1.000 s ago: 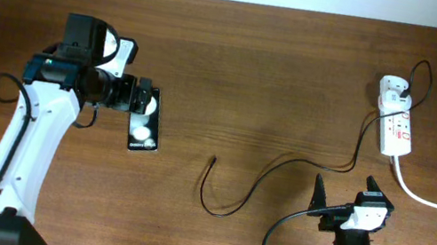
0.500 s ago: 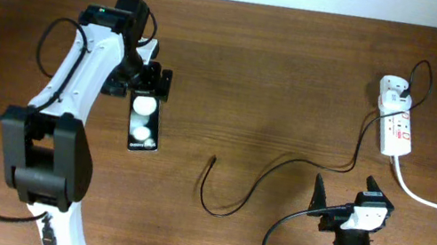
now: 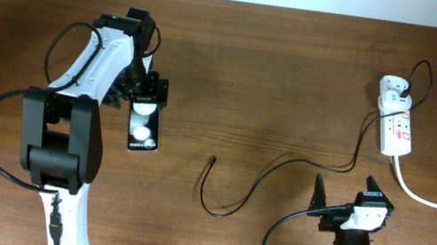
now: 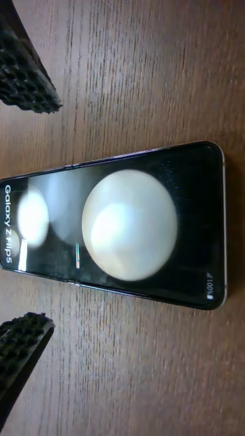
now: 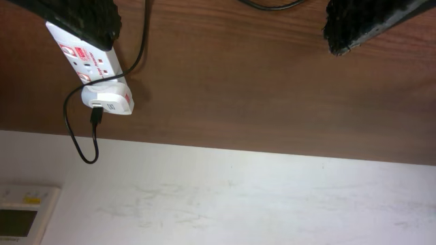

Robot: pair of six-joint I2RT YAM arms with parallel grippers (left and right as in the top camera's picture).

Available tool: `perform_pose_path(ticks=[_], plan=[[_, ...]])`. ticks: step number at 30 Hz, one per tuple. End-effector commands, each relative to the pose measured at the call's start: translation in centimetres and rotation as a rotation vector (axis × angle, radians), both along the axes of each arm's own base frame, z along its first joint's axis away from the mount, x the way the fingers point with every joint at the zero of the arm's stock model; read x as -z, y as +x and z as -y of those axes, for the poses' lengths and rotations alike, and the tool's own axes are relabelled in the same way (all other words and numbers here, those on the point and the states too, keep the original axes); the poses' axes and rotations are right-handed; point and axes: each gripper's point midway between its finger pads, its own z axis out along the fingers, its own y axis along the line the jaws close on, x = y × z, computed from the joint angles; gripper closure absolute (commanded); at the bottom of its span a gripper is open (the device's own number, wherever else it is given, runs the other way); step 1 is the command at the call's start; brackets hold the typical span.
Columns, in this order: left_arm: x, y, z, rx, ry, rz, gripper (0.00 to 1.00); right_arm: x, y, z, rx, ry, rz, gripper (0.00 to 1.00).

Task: Plug charger to phone and switch on socket
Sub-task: 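Move the left gripper over the black phone and lower onto it, then close the left gripper on the phone's sides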

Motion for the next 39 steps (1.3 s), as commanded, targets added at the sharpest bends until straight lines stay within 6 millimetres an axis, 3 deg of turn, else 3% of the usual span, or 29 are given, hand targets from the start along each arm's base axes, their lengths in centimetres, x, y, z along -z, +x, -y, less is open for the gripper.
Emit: perform_pose_path(ticks=[1, 13, 17, 39], plan=[[1.6, -0.7, 0.1, -0.018, -0.008, -0.024, 0.01, 0.2, -0.1, -0.4, -0.022, -0.002, -0.002, 0.01], [4.7, -1.9, 0.4, -0.071, -0.001, -0.036, 0.01, 0.2, -0.1, -0.4, -0.022, -0.002, -0.002, 0.01], [4.8, -0.8, 1.5, -0.049, -0.008, 0.012, 0.01, 0.2, -0.1, -0.4, -0.022, -0.002, -0.002, 0.01], [4.8, -1.8, 2.2, -0.027, -0.002, -0.021, 0.01, 0.2, -0.1, -0.4, -0.022, -0.002, -0.002, 0.01]])
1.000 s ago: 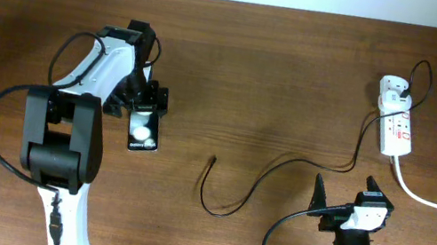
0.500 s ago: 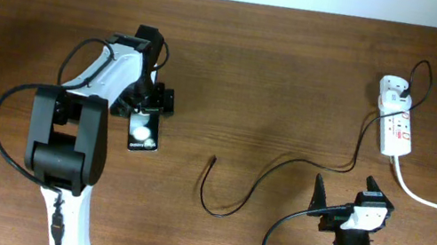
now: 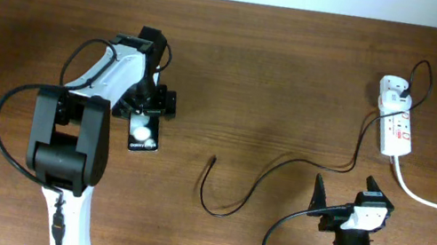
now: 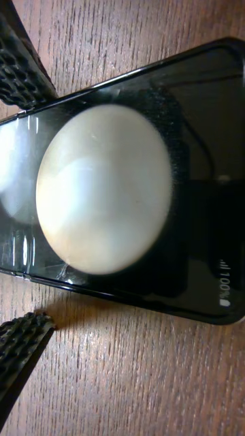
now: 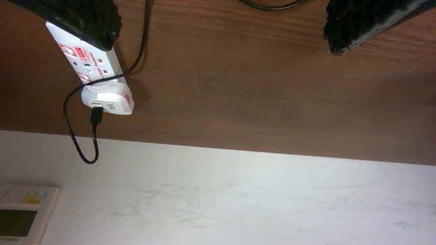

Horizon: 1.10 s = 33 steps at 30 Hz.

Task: Plug charger to phone and switch on socket
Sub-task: 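Close the left gripper on the phone's sides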

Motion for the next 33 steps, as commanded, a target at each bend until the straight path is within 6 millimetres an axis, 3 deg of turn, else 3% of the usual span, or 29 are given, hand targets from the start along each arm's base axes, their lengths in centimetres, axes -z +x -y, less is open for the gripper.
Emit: perform_pose_path(ticks=[1, 6, 10, 15, 24, 27, 33], plan=[[0.8, -0.9, 0.5, -0.003, -0.019, -0.037, 0.01, 0.2, -0.1, -0.4, -0.022, -0.003, -0.002, 0.01], [0.8, -0.9, 0.5, -0.003, -0.019, -0.036, 0.01, 0.2, -0.1, -0.4, -0.022, -0.002, -0.002, 0.01], [0.8, -0.9, 0.5, -0.003, -0.019, -0.036, 0.14, 0.2, -0.1, -0.4, -0.022, -0.002, -0.002, 0.01], [0.8, -0.9, 0.5, -0.003, -0.018, -0.036, 0.16, 0.2, -0.1, -0.4, -0.022, -0.002, -0.002, 0.01], [0.9, -0.8, 0.5, -0.003, -0.019, -0.03, 0.16, 0.2, -0.1, -0.4, -0.022, -0.002, -0.002, 0.01], [2.7, -1.6, 0.4, -0.003, -0.019, -0.033, 0.07, 0.2, -0.1, -0.4, -0.022, -0.002, -0.002, 0.01], [3.7, -2.2, 0.4, -0.001, -0.019, -0.037, 0.05, 0.2, -0.1, -0.4, -0.022, -0.002, -0.002, 0.01]])
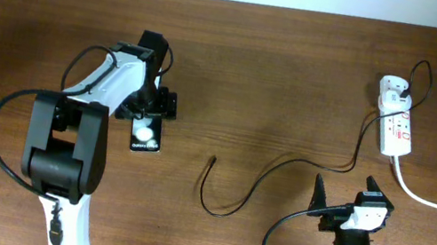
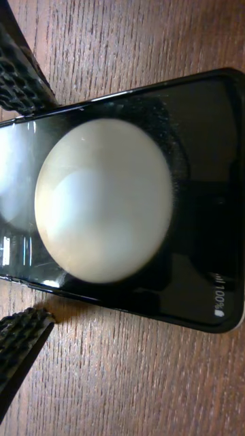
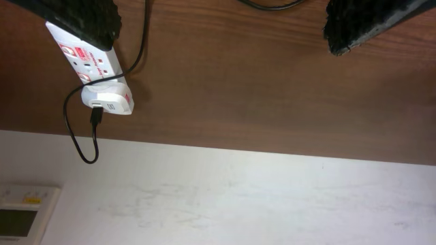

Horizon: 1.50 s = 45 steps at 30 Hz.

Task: Plug charger to phone and switch on socket
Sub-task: 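Close the left gripper on the phone's sides, then lift the phone with the left gripper and raise it upright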

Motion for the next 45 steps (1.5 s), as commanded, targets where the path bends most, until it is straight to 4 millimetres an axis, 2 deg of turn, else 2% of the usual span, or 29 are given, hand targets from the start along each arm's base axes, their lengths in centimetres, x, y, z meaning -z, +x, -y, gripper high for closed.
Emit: perform_pose_path(ticks=[1, 4, 8, 13, 22, 25, 28, 30, 31, 39, 45], plan=[[3.4, -2.8, 0.2, -0.005, -0.026, -0.125, 0.05, 0.2, -0.1, -0.4, -0.022, -0.002, -0.003, 0.01], [3.3, -3.1, 0.2, -0.005, -0.024, -0.139, 0.06, 0.2, -0.1, -0.4, -0.022, -0.002, -0.003, 0.01], [3.3, -3.1, 0.1, -0.005, -0.024, -0.139, 0.2, 0.2, -0.1, -0.4, -0.022, -0.002, -0.003, 0.01], [3.3, -3.1, 0.1, -0.005, -0.024, -0.139, 0.22, 0.2, -0.1, -0.4, -0.022, -0.002, -0.003, 0.01], [3.3, -3.1, 0.2, -0.005, -0.024, -0.139, 0.35, 0.2, -0.1, -0.4, -0.022, -0.002, -0.002, 0.01], [3.3, -3.1, 0.1, -0.005, -0.024, -0.139, 0.54, 0.2, -0.1, -0.4, -0.022, -0.003, -0.003, 0.01], [3.3, -3.1, 0.1, -0.005, -0.024, -0.139, 0.66, 0.2, -0.1, -0.4, -0.022, -0.002, -0.003, 0.02], [3.3, -3.1, 0.1, -0.005, -0.024, -0.139, 0.83, 0.2, -0.1, -0.4, -0.022, -0.002, -0.003, 0.01], [3.3, -3.1, 0.1, -0.005, -0.024, -0.139, 0.98, 0.2, -0.1, -0.4, -0.022, -0.002, -0.003, 0.01], [3.1, -2.9, 0.1, -0.004, -0.022, -0.134, 1.0, 0.2, -0.1, -0.4, -0.022, -0.002, -0.002, 0.01], [0.1, -0.8, 0.5, -0.003, -0.027, -0.101, 1.0, 0.2, -0.1, -0.4, -0.022, -0.002, -0.003, 0.01]])
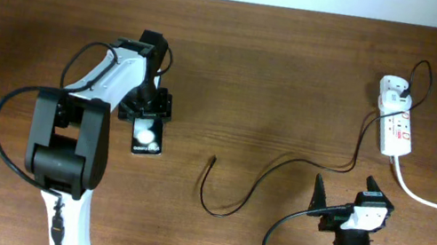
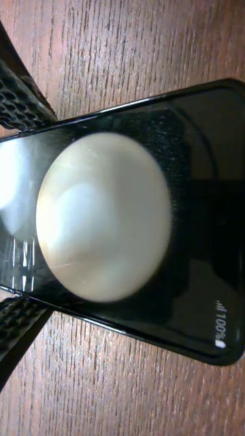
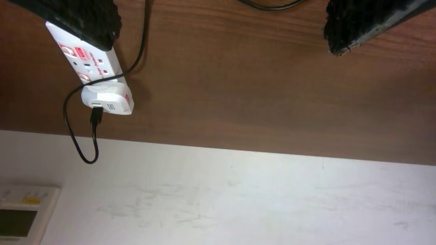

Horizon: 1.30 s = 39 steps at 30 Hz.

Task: Plug charger to phone and switch on socket
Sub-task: 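Lift the phone with the left gripper and raise it upright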

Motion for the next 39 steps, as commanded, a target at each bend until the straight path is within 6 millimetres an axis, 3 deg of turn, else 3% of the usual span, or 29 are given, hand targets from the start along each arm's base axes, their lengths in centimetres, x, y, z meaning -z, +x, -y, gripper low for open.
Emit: perform_pose_path(ticks=[1, 9, 12, 16, 17, 20, 22, 25, 27, 32, 37, 39], plan=[[-0.2, 0.4, 0.5, -0.003, -0.026, -0.026, 1.0, 0.2, -0.1, -0.4, -0.022, -0.002, -0.002, 0.01], [-2.7, 1.7, 1.0, -0.003, -0.044, -0.002, 1.0, 0.2, -0.1, -0.4, -0.022, -0.003, -0.002, 0.01], [-3.5, 1.6, 3.1, -0.008, -0.167, -0.015, 1.0, 0.2, -0.1, -0.4, -0.022, -0.002, -0.002, 0.01], [-6.0, 1.4, 9.1, -0.019, -0.538, -0.051, 1.0, 0.2, -0.1, -0.4, -0.022, -0.002, -0.002, 0.01], [-8.4, 1.3, 11.9, -0.025, -0.763, -0.071, 1.0, 0.2, -0.1, -0.4, -0.022, -0.002, -0.002, 0.01], [-14.3, 1.6, 15.4, -0.019, -1.181, -0.096, 1.0, 0.2, -0.1, -0.4, -0.022, -0.002, -0.002, 0.01], [-17.7, 1.6, 16.4, 0.005, -1.388, -0.103, 1.0, 0.2, -0.1, -0.4, -0.022, -0.002, -0.002, 0.01], [-19.9, 1.4, 16.6, -0.041, -1.506, -0.175, 1.0, 0.2, -0.1, -0.4, -0.022, -0.002, -0.002, 0.01], [-20.7, 1.5, 16.4, -0.167, -1.525, -0.305, 1.0, 0.2, -0.1, -0.4, -0.022, -0.002, -0.002, 0.01], [-20.7, 1.5, 16.4, -0.447, -1.441, -0.582, 1.0, 0.2, -0.1, -0.4, -0.022, -0.002, -0.002, 0.01], [-20.7, 1.6, 16.2, -0.56, -1.399, -0.686, 1.0, 0.2, -0.1, -0.4, -0.022, -0.003, -0.002, 0.01], [-20.7, 2.2, 15.2, -0.615, -1.395, -0.704, 1.0, 0.2, -0.1, -0.4, -0.022, -0.002, -0.002, 0.01]])
